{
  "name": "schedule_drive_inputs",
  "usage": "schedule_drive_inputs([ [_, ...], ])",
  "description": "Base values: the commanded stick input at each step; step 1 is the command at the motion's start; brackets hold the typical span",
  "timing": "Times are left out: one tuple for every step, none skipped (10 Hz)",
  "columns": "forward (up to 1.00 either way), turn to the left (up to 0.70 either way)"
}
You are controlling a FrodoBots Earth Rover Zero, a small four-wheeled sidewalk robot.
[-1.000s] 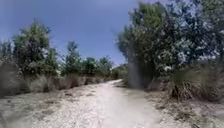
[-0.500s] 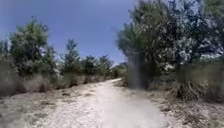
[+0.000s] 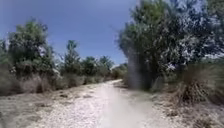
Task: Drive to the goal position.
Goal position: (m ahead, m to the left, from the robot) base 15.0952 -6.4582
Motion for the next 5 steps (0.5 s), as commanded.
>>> schedule_drive_inputs([
  [0.30, 0.00],
  [0.30, 0.00],
  [0.30, 0.00],
  [0.30, 0.00],
  [0.30, 0.00],
])
